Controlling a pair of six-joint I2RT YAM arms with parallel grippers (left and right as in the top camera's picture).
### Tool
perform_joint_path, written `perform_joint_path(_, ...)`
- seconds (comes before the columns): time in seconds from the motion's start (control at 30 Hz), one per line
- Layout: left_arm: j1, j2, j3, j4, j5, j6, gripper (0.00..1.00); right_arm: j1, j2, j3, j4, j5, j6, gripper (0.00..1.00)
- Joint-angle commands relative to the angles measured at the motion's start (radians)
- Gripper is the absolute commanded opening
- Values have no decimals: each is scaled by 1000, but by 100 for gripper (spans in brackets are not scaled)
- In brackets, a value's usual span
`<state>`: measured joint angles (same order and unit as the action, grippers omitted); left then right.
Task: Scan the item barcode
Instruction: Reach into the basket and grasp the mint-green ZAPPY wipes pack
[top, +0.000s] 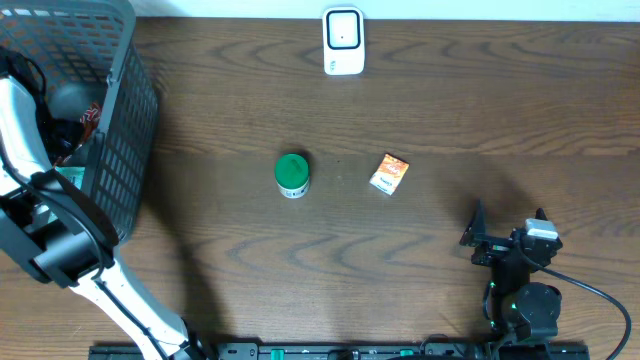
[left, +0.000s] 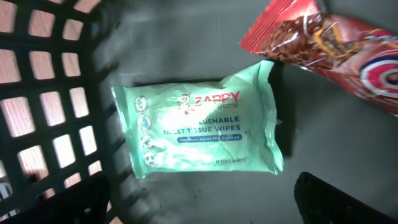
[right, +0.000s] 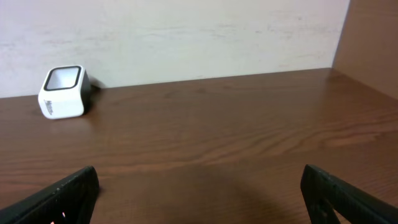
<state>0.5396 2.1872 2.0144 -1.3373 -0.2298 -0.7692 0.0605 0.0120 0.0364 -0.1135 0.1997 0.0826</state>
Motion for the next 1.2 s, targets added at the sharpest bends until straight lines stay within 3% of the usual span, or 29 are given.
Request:
perform_joint_path(0.0, -2, 34, -5, -8, -4, -30, 95, 4, -5, -4, 1, 8, -13, 99)
perform_joint_path(0.7, 0, 187, -39, -21, -79, -25, 95, 4, -5, -4, 1, 9, -13, 99)
perform_joint_path(0.77, 1, 187, -46, -40, -109, -25, 90, 4, -5, -4, 1, 9, -13, 99)
perform_joint_path(0.83, 2, 187, -47, -63, -135, -25, 79, 4, -5, -4, 1, 9, -13, 99)
perform_joint_path(1.0, 14, 187, -47, -127, -187, -26, 69, 4, -5, -4, 1, 9, -13, 99)
perform_joint_path(1.1, 30, 187, -47, -155, -187, -26, 69, 4, -5, -4, 1, 9, -13, 99)
perform_joint_path(1.17, 44, 187, -50, -169, -187, -26, 75, 4, -5, -4, 1, 9, -13, 99)
